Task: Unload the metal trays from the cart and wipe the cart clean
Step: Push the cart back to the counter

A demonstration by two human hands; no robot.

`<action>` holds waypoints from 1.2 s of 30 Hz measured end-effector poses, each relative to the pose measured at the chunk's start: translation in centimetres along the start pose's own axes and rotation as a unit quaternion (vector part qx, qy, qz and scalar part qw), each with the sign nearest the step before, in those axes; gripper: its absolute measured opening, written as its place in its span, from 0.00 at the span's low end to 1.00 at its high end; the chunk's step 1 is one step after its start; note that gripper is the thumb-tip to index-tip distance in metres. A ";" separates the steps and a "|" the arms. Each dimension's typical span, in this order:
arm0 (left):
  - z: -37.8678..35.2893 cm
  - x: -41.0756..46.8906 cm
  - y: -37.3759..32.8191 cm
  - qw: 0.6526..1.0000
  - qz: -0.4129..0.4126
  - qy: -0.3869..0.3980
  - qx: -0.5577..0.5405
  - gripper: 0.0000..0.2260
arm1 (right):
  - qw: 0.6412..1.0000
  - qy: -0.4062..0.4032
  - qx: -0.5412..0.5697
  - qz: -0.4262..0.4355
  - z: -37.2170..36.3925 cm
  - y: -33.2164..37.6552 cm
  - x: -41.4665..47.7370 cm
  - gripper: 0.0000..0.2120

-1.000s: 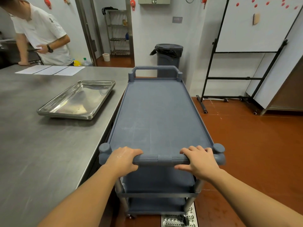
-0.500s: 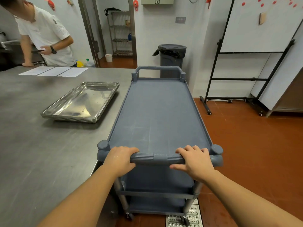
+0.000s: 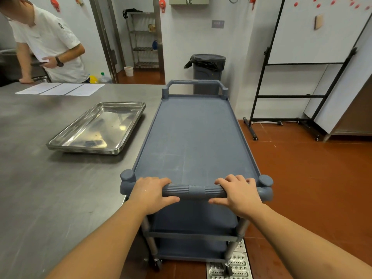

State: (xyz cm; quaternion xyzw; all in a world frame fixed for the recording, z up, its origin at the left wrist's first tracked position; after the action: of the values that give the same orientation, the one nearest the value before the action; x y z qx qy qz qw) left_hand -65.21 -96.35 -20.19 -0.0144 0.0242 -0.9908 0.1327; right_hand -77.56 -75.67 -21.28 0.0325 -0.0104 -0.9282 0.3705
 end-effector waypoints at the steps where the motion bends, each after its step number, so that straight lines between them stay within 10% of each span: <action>1: -0.1 0.2 0.0 1.000 0.000 0.001 0.001 0.25 | 1.000 0.001 -0.001 -0.002 0.0 -0.1 0.2 0.31; 24: -0.5 2.3 -0.7 0.998 0.018 0.061 0.008 0.30 | 0.999 0.008 0.027 -0.039 0.5 -0.9 1.3 0.35; 36: 1.7 2.0 -4.6 0.999 -0.037 -0.008 -0.026 0.15 | 0.996 -0.061 0.065 -0.010 1.8 -0.2 -0.6 0.15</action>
State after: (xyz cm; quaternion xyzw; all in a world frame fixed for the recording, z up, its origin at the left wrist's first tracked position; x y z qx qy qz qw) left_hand -68.26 -92.51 -18.21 -0.0266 0.0487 -0.9939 0.0957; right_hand -77.41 -75.12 -19.47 0.0000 -0.0927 -0.9293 0.3574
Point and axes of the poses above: each hand's wrist, its own x-axis towards the middle knuckle, its own z-axis out of the back of the hand, y = z × x, the point moved 7 cm from there along x, towards the middle knuckle, and after that the axes turned 2 degrees about -z, right-handed, at the moved point
